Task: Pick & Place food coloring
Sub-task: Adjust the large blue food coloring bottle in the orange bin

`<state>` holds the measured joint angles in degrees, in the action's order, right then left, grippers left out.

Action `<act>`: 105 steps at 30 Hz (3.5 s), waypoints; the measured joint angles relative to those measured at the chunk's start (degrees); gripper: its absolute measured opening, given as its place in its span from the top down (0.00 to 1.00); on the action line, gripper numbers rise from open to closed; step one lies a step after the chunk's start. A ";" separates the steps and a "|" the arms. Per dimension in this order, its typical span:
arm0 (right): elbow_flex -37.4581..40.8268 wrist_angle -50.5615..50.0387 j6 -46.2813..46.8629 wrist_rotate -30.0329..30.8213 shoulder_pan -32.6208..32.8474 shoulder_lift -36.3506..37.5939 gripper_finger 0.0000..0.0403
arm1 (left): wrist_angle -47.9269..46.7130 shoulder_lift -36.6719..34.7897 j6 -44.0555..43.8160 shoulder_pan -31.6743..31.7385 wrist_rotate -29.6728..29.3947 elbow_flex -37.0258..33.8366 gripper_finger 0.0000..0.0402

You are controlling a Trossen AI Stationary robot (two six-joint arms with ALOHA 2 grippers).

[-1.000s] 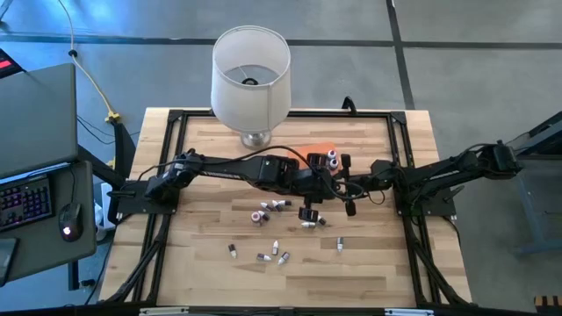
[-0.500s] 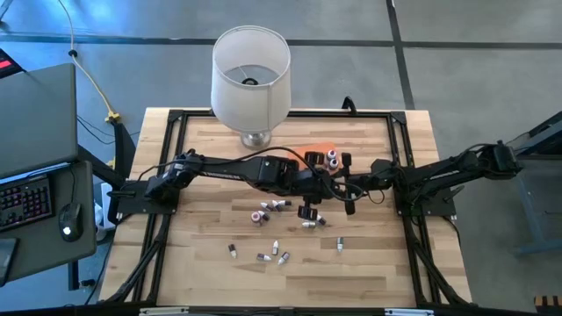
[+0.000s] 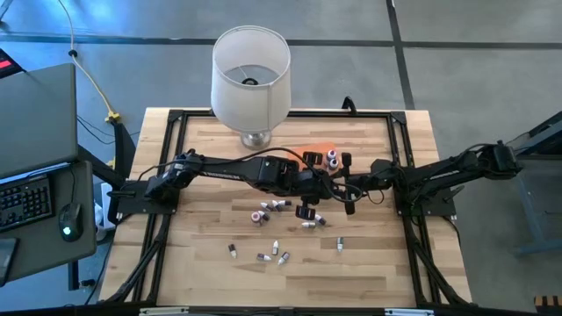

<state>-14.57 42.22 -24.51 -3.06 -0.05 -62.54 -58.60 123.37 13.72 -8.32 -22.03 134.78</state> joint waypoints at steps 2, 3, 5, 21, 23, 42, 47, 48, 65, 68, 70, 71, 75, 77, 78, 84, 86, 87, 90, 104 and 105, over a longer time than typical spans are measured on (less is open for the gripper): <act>0.00 0.00 0.00 -0.01 0.00 0.00 0.66 | 0.03 0.00 0.00 0.00 -0.03 0.00 0.70; 0.00 0.01 -0.01 0.06 0.00 0.00 0.66 | 0.03 0.00 0.00 0.00 -0.06 0.00 0.70; 0.00 0.14 -0.13 1.35 0.04 0.02 0.66 | 0.01 0.00 0.00 0.00 -0.33 0.00 0.71; -0.04 1.66 -1.27 6.20 0.11 0.13 0.57 | -0.06 0.02 -0.41 0.16 -3.56 -0.11 0.94; -0.04 2.03 -1.28 7.15 0.11 0.13 0.57 | -0.14 0.02 -0.66 0.17 -3.89 -0.11 0.92; -0.04 -1.44 -1.76 16.77 0.13 11.14 0.56 | -12.98 0.03 -16.95 2.84 -6.70 -0.09 0.92; -0.04 -8.66 -7.91 30.94 0.11 18.57 0.56 | -12.25 0.04 -20.28 9.46 1.54 -0.09 0.92; -0.04 -11.02 -8.68 34.62 0.11 19.99 0.56 | -11.38 0.04 -20.29 11.03 4.36 -0.09 0.92; 0.00 -20.76 -13.42 46.97 0.09 29.16 0.56 | 2.15 8.57 -21.31 25.97 21.19 0.36 0.92; 0.00 -21.13 -11.72 46.50 0.04 28.95 0.56 | 1.07 10.28 -21.33 25.92 22.44 -0.02 0.92; 0.00 -22.56 -10.00 46.72 -0.31 28.79 0.56 | 1.52 10.34 -21.48 25.84 22.72 -0.13 0.92; 0.00 -23.72 -8.85 46.67 -0.68 28.49 0.56 | 2.59 9.88 -21.49 25.81 22.64 -0.13 0.92; 0.02 -28.11 -3.08 44.61 -3.78 26.82 0.56 | 2.50 9.62 -21.81 25.55 22.46 -0.38 0.92; 0.03 -29.70 0.01 42.45 -6.07 25.32 0.56 | 2.70 9.99 -21.95 25.52 21.33 -0.59 0.92; 0.03 -29.81 1.64 41.36 -7.39 24.25 0.56 | 3.33 9.98 -21.94 25.44 21.21 -0.58 0.92; 0.03 -29.58 9.20 36.21 -15.61 16.00 0.56 | 4.60 9.70 -21.94 25.42 21.04 -0.45 0.92; 0.04 -29.40 10.90 34.59 -18.17 12.71 0.56 | 5.12 9.70 -21.94 25.42 21.02 -0.45 0.92; 0.02 -29.38 11.60 33.42 -19.33 11.09 0.56 | 5.16 9.70 -21.94 25.42 21.02 -0.44 0.92; 0.02 -27.13 13.33 30.07 -22.20 6.21 0.56 | 5.84 11.04 -21.94 25.18 21.06 -0.37 0.92; 0.00 -12.33 13.78 16.78 -25.24 -10.69 0.56 | 6.60 12.88 -21.94 24.81 21.51 -0.45 0.92; 0.00 -11.35 13.76 16.00 -25.20 -11.26 0.56 | 6.44 12.98 -21.94 24.81 21.55 -0.52 0.92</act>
<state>-14.57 30.87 -10.75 12.94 -25.26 -73.81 -52.15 136.35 -8.23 16.49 -0.49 134.26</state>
